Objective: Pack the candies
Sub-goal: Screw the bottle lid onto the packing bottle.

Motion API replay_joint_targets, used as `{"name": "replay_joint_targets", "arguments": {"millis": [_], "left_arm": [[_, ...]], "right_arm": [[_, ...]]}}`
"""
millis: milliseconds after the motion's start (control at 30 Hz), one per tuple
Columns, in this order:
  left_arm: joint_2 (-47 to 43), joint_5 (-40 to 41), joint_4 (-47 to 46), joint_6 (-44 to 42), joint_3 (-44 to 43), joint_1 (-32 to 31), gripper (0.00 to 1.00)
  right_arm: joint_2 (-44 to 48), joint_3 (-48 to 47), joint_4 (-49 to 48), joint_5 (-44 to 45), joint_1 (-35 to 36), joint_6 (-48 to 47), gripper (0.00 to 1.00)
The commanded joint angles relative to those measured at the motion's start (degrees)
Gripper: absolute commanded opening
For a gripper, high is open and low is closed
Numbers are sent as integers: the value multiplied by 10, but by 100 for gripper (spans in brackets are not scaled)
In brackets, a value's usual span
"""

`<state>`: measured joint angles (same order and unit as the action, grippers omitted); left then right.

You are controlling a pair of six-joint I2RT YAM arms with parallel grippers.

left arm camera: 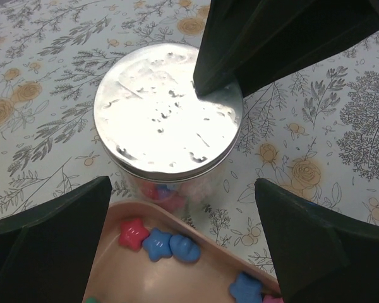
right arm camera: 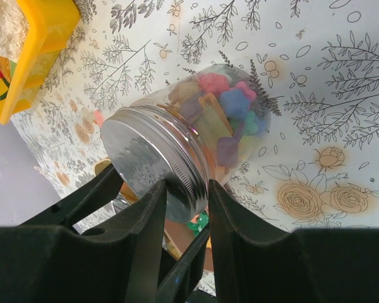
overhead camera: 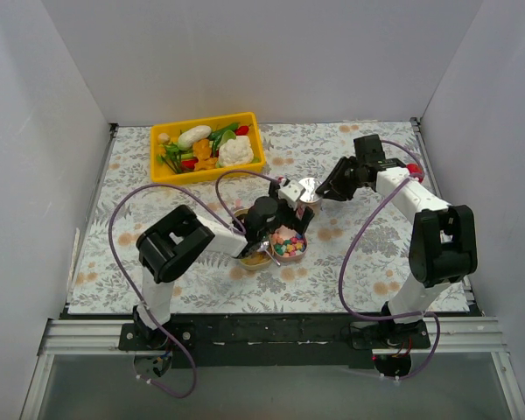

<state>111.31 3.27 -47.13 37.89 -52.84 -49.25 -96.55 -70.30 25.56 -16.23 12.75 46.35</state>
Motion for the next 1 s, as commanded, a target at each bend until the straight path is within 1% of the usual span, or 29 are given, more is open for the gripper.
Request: {"name": "replay_joint_targets", "arguments": {"millis": [0, 233, 500, 733, 967], "left_arm": [[29, -20, -31, -13, -23, -6, 98], [61, 15, -55, -14, -31, -16, 98], [71, 46, -67, -27, -47, -20, 98], [87, 64, -61, -26, -70, -23, 98], [86, 53, -48, -27, -79, -26, 98]], "right_arm": [[-17, -12, 32, -6, 1, -5, 39], [-19, -13, 44, -16, 1, -10, 39], [3, 31, 48, -35, 1, -16, 39], [7, 38, 48, -33, 1, -17, 39], [6, 26, 58, -14, 1, -31, 41]]}}
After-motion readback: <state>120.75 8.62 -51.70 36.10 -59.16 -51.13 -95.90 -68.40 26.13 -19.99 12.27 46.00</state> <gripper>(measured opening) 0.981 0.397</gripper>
